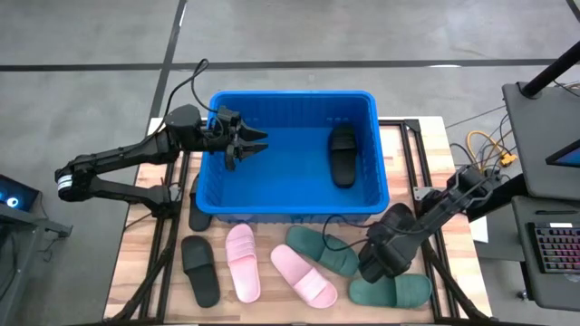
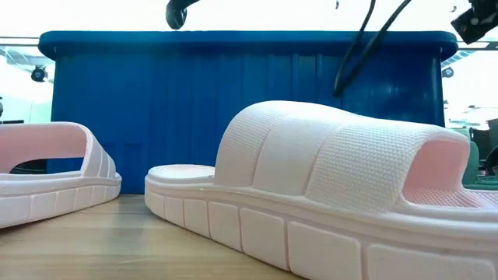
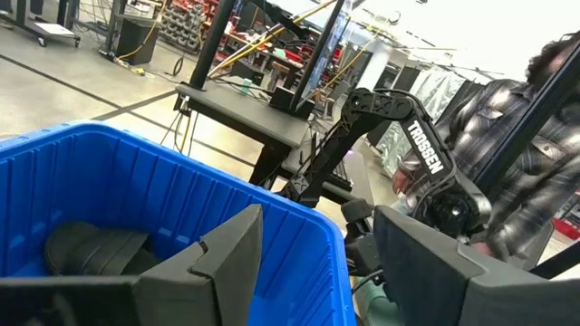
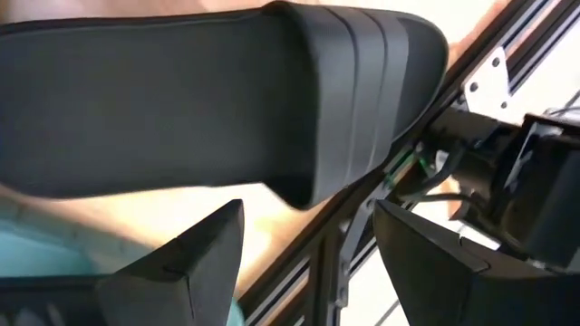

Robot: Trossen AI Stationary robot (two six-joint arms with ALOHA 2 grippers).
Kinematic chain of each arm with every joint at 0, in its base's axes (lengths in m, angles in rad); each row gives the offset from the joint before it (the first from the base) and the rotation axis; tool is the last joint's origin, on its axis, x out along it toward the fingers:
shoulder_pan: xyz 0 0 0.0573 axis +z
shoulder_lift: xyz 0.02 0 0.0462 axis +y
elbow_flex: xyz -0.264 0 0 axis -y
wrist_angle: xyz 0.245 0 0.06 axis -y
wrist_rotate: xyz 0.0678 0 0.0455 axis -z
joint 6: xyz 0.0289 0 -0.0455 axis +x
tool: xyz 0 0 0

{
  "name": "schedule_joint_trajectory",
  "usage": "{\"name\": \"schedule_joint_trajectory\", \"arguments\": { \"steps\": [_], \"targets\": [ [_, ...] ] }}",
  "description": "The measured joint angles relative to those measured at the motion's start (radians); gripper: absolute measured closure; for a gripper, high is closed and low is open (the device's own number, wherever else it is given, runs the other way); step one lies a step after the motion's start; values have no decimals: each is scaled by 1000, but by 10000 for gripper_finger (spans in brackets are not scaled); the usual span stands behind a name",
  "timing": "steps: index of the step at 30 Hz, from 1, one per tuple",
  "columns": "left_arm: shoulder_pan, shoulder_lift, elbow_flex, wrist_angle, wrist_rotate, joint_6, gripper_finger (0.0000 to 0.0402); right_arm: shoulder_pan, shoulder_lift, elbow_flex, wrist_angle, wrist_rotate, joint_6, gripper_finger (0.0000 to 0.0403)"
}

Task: Pick and place slides into bin
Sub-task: Put the black slide into the blue bin

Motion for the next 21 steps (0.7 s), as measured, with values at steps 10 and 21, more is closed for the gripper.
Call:
{"name": "schedule_joint_trajectory", "arguments": {
  "steps": [10,21],
  "targets": [
    [0,0,0,0,0,0,205,0,0,-127,95,52,-11,169],
    [1,0,0,0,0,0,205,0,0,-279,138,49,14,179]
  ]
}}
